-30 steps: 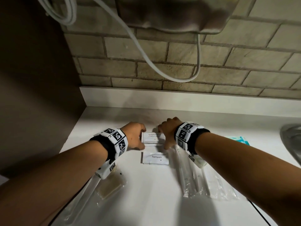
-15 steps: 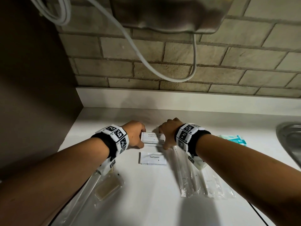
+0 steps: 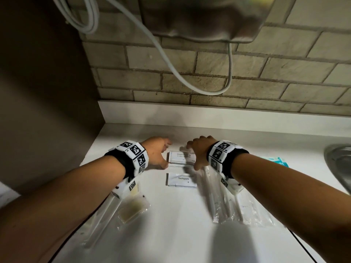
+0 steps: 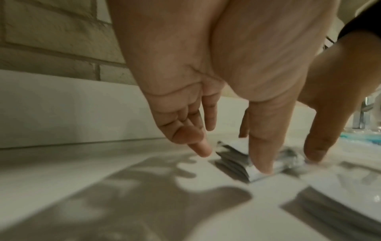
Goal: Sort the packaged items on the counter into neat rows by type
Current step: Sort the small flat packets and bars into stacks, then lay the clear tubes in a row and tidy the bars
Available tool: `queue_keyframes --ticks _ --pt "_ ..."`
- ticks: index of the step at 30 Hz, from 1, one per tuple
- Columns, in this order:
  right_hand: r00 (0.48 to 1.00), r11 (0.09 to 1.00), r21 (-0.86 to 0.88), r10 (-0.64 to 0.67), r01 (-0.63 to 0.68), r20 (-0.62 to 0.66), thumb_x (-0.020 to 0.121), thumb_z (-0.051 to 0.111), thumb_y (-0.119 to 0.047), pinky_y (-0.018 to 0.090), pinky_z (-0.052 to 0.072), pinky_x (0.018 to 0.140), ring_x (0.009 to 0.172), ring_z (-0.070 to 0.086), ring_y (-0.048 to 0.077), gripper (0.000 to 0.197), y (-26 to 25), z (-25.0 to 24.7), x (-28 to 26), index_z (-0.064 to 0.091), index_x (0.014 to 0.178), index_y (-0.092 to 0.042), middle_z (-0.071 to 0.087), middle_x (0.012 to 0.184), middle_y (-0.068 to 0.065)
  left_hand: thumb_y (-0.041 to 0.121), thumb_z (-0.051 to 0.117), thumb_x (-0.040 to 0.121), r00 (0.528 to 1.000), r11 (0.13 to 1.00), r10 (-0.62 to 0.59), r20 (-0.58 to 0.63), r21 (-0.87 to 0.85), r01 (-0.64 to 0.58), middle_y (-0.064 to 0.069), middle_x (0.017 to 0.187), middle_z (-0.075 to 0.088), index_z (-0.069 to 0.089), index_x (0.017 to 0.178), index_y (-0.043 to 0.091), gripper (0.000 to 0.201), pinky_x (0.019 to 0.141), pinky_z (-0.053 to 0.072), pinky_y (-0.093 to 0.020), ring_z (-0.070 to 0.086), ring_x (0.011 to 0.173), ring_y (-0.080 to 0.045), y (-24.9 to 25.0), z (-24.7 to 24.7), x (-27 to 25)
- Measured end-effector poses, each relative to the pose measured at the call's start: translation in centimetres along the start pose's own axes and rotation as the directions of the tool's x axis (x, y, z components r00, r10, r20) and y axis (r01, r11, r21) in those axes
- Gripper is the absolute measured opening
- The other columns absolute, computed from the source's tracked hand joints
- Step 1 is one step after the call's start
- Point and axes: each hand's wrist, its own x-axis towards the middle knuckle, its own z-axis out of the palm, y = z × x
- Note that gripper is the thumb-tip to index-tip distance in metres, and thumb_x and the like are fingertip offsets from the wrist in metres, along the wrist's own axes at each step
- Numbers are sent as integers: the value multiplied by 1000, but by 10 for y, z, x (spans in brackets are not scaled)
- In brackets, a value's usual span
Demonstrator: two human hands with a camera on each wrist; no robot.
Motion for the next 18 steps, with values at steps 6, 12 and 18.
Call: queue_keyframes --ticks 6,12,18 --pt "982 987 95 -111 127 -150 81 65 -36 34 45 88 112 56 27 55 -48 -35 -31 51 130 -19 58 124 5 16 66 89 979 996 -44 -200 -86 27 0 110 62 57 127 13 39 82 45 -22 60 93 -16 -24 -40 -57" --pt "877 861 172 -476 479 -60 84 64 -22 35 48 91 107 59 28 35 -145 -6 -57 62 117 -10 63 119 9 15 59 93 971 994 -113 -212 -33 109 4 112 66 68 114 21 23 78 43 -14 62 90 -12 -66 -21 -111" --pt "892 892 -27 -451 451 -35 84 57 -20 43 50 89 108 56 33 29 -184 24 -57 58 112 -11 58 117 11 15 43 101 986 989 -146 -75 12 148 -4 151 41 42 146 21 45 112 29 -25 40 138 -21 -67 14 -108"
